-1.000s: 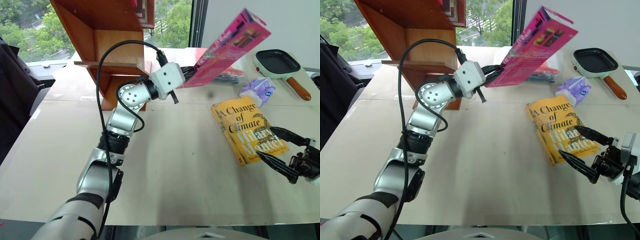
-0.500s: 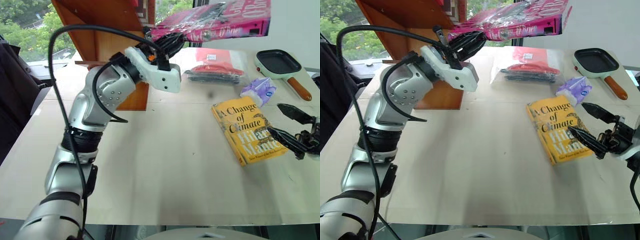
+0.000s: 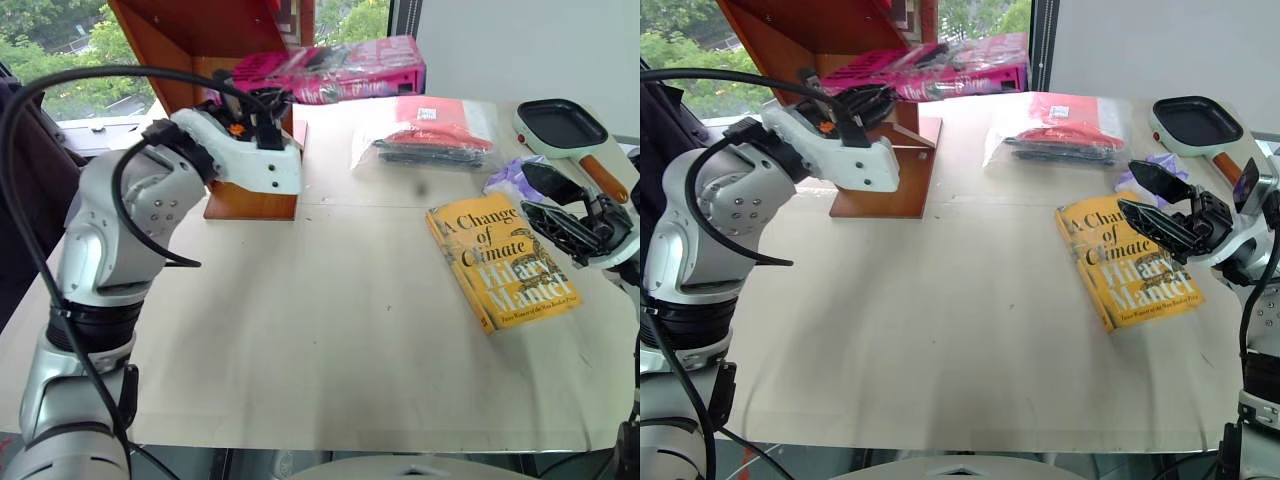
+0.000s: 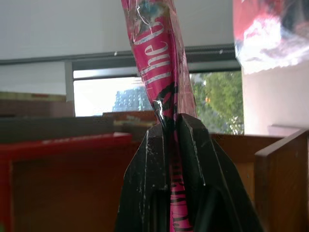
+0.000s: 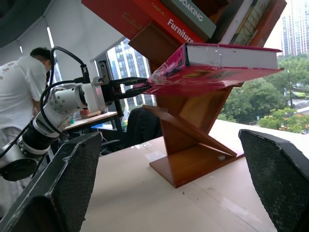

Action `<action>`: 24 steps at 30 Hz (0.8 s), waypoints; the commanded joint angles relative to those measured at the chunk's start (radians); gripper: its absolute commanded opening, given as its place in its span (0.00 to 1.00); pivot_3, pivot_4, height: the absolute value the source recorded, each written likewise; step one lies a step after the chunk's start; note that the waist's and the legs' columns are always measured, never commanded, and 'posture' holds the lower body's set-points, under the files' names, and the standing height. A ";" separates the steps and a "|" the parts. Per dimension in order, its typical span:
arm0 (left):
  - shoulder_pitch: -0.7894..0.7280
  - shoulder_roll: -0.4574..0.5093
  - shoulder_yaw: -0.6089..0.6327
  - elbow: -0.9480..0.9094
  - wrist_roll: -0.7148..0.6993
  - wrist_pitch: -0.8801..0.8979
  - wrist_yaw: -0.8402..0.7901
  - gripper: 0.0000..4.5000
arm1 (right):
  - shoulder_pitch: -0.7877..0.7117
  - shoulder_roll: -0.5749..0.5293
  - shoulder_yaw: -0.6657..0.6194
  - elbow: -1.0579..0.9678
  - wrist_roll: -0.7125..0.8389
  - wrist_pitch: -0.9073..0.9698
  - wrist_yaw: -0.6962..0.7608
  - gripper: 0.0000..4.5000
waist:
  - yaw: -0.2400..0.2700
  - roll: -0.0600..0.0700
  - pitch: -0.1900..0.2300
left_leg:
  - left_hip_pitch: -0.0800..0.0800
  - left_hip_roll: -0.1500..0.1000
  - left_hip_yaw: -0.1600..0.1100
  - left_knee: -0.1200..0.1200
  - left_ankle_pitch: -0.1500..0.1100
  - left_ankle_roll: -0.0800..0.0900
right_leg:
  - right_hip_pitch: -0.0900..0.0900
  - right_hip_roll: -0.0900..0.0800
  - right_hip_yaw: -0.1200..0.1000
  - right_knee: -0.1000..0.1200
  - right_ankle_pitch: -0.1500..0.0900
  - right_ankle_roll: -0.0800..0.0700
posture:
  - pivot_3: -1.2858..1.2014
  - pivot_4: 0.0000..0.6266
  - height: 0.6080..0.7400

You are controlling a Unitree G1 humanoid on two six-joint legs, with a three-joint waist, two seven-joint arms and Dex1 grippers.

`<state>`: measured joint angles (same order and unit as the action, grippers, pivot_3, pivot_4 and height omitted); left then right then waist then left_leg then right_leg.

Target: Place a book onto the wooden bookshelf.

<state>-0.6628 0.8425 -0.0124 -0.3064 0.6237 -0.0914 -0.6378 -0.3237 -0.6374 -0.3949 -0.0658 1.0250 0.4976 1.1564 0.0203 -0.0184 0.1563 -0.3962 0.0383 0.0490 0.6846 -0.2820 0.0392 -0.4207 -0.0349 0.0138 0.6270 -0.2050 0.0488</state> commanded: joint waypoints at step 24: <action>-0.016 0.349 0.078 0.471 -0.245 -0.269 -0.091 0.02 | 0.053 0.040 -0.007 -0.070 -0.032 -0.015 -0.014 1.00 | -0.007 0.001 0.000 | 0.001 0.000 0.002 0.000 0.000 0.000 | -0.004 0.001 0.002 0.007 0.000 0.000 | 0.52 0.24 0.93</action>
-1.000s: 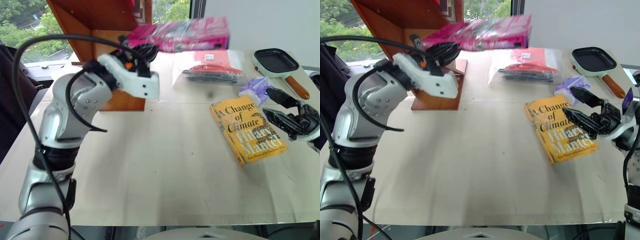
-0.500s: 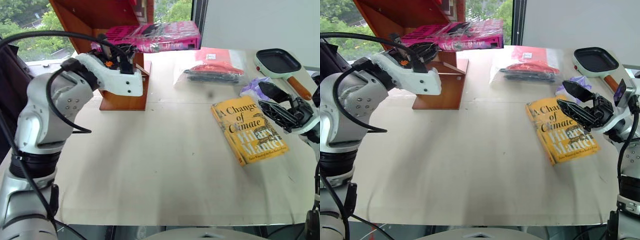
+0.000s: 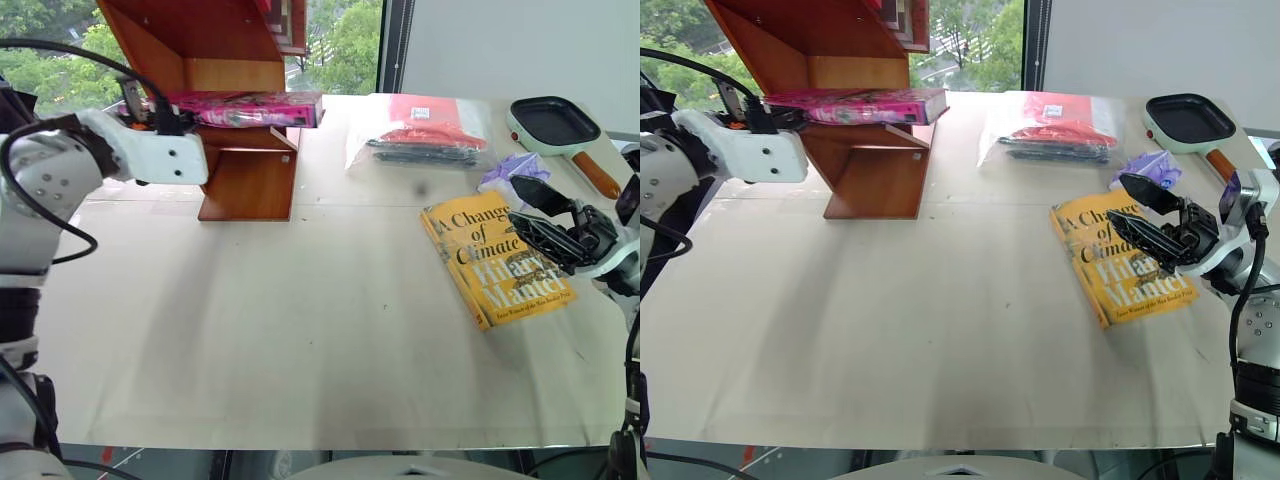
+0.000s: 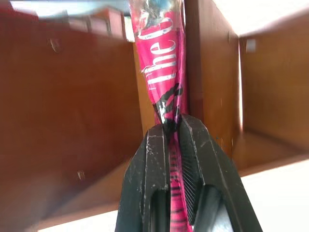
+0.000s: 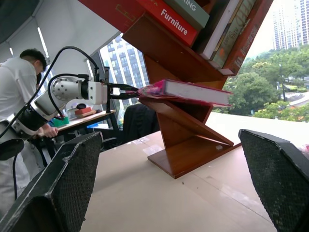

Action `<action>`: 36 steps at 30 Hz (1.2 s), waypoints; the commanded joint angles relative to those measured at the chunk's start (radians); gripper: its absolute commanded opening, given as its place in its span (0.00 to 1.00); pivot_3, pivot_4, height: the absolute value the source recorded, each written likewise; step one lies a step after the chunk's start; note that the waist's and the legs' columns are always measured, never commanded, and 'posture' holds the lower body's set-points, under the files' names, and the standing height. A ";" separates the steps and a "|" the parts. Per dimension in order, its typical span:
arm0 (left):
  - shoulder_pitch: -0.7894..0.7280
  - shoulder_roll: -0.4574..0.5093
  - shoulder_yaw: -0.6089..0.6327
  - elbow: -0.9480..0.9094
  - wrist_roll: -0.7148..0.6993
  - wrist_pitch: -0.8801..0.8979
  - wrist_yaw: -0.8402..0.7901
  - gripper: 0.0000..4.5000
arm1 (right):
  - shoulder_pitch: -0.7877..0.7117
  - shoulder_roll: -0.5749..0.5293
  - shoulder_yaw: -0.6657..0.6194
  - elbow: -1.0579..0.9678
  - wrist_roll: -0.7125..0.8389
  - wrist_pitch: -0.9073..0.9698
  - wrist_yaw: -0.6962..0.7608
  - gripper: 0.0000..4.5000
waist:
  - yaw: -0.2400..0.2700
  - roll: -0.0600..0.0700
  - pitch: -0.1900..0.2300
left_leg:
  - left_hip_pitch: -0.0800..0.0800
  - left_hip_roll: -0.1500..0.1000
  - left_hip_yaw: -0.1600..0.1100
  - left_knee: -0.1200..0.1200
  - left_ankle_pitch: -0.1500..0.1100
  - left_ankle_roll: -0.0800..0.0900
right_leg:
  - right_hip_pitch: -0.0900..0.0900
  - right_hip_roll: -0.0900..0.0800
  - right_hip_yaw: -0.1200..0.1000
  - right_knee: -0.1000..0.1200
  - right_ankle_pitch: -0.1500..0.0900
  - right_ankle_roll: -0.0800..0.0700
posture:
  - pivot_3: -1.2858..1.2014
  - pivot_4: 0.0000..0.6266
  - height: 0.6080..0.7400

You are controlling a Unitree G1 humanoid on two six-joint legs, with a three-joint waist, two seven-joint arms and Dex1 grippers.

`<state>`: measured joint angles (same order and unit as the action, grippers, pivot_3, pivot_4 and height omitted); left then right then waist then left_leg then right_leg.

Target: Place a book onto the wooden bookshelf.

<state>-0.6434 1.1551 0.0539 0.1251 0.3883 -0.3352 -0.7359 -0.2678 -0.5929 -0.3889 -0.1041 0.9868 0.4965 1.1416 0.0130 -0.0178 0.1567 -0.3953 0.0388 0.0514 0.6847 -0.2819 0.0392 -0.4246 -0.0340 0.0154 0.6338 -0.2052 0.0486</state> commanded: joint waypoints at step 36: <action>0.556 -0.367 0.439 -0.667 -0.857 0.697 -0.055 0.98 | 0.001 -0.033 0.045 0.127 -0.187 -0.136 0.130 1.00 | -0.003 -0.002 0.000 | 0.001 0.002 0.009 0.002 0.000 0.000 | -0.008 -0.001 0.009 0.009 0.000 0.000 | 0.52 0.24 0.93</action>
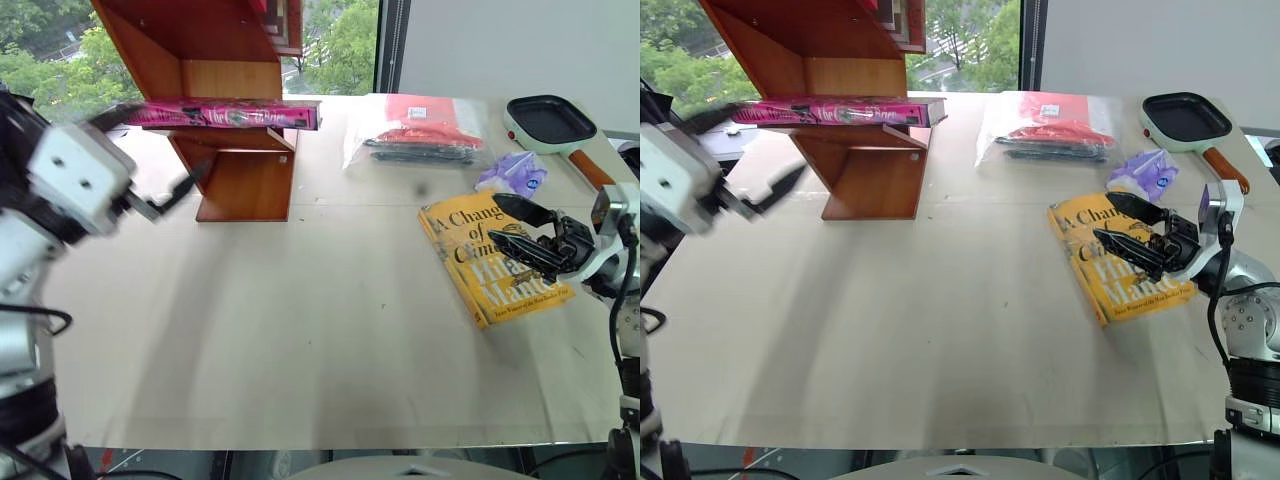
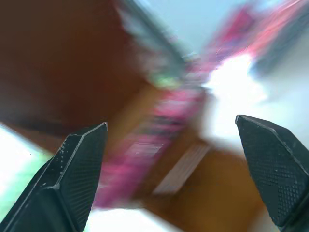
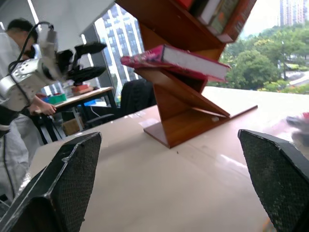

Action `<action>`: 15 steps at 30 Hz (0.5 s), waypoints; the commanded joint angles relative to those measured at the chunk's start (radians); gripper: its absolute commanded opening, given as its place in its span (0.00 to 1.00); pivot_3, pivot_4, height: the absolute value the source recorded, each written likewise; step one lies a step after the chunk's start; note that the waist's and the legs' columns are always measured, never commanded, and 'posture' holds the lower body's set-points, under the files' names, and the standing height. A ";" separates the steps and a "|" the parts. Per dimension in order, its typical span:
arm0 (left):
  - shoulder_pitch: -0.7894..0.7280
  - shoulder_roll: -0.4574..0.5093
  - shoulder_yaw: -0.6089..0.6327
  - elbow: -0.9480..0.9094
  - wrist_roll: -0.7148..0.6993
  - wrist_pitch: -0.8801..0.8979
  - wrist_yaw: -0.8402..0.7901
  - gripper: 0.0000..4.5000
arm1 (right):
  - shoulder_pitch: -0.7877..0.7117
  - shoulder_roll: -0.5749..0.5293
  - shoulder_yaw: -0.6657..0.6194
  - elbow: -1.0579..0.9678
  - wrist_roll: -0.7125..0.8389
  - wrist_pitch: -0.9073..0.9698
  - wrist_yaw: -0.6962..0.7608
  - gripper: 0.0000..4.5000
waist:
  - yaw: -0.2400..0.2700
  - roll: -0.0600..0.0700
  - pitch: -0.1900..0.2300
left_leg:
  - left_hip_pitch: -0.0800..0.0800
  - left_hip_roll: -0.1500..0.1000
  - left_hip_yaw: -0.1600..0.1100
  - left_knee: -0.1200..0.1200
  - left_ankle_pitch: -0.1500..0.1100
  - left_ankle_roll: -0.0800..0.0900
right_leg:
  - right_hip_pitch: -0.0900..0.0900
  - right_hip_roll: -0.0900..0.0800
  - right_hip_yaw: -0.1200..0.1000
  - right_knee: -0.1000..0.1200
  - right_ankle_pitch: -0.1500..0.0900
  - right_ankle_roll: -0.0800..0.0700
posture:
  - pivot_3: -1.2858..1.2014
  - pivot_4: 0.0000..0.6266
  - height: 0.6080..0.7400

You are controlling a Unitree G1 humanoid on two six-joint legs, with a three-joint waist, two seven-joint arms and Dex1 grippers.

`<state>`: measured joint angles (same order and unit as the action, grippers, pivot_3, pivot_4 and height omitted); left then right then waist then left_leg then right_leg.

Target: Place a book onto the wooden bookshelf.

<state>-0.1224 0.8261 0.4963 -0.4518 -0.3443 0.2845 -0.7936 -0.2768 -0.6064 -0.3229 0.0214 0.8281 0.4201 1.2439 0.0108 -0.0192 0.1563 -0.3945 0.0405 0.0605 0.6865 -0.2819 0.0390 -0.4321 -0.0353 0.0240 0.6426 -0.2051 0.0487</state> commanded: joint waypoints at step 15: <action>0.501 -0.256 -0.384 -0.097 0.055 0.023 0.112 0.98 | 0.538 -0.053 -0.238 0.086 -0.173 -0.391 0.089 1.00 | -0.014 0.000 -0.001 | 0.015 0.000 0.001 -0.002 0.000 0.000 | 0.010 0.001 0.007 -0.001 -0.006 -0.001 | 0.52 0.24 0.93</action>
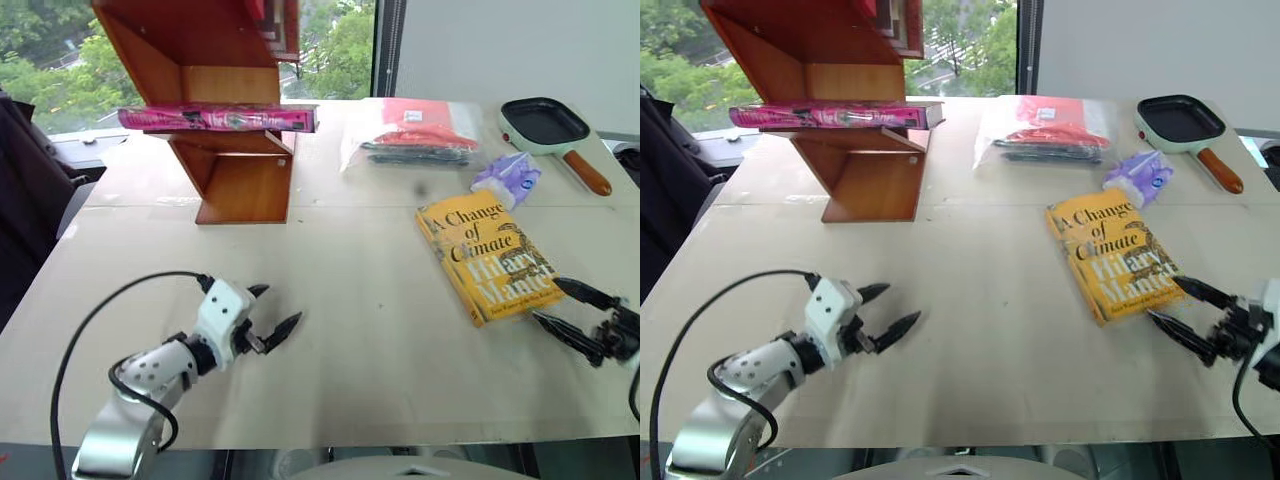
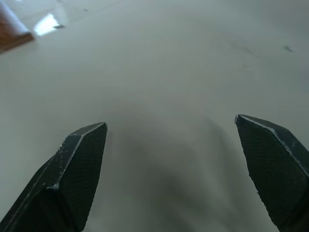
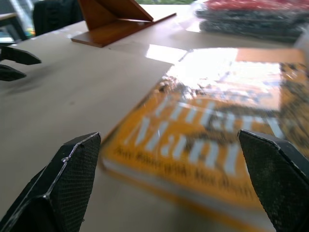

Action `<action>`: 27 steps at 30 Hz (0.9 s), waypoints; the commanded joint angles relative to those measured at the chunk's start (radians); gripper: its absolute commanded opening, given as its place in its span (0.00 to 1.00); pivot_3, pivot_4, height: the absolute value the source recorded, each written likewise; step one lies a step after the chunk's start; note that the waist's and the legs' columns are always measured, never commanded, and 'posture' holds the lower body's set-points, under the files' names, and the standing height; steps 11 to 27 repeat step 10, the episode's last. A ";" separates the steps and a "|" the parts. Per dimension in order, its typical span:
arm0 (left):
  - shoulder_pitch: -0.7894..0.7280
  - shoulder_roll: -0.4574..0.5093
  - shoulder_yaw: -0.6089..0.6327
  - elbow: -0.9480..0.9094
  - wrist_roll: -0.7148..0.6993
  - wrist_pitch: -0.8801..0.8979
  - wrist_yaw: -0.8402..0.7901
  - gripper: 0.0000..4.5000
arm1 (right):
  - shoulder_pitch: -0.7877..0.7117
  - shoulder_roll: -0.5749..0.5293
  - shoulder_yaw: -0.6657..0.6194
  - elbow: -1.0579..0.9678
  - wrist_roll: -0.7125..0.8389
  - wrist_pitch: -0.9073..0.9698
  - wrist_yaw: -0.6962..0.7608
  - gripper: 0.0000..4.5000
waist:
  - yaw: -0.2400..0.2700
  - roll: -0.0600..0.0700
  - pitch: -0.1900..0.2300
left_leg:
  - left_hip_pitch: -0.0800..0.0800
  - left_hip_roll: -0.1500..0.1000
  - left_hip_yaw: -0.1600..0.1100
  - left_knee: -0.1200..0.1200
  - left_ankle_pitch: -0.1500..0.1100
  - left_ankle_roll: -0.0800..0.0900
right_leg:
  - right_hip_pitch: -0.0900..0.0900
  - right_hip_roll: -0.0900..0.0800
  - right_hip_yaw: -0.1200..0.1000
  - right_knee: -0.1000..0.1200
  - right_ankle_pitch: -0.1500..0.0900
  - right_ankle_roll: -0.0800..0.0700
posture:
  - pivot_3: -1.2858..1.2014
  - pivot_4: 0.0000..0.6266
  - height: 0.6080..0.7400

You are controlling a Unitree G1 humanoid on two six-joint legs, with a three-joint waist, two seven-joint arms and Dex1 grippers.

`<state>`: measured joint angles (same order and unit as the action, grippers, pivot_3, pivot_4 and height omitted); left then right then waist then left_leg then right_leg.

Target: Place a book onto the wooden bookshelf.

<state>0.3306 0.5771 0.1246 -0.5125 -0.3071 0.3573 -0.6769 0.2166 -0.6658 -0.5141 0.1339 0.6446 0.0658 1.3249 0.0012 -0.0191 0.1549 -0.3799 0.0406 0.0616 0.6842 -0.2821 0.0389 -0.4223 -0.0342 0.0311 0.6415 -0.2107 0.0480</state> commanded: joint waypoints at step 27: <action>0.142 -0.008 -0.027 -0.005 0.038 -0.135 -0.020 0.98 | 0.079 0.051 0.015 0.023 -0.069 -0.138 -0.029 1.00 | -0.015 0.003 -0.003 | 0.002 0.002 0.003 0.000 0.000 0.000 | -0.001 -0.001 0.006 0.000 0.000 0.000 | 0.52 0.24 0.93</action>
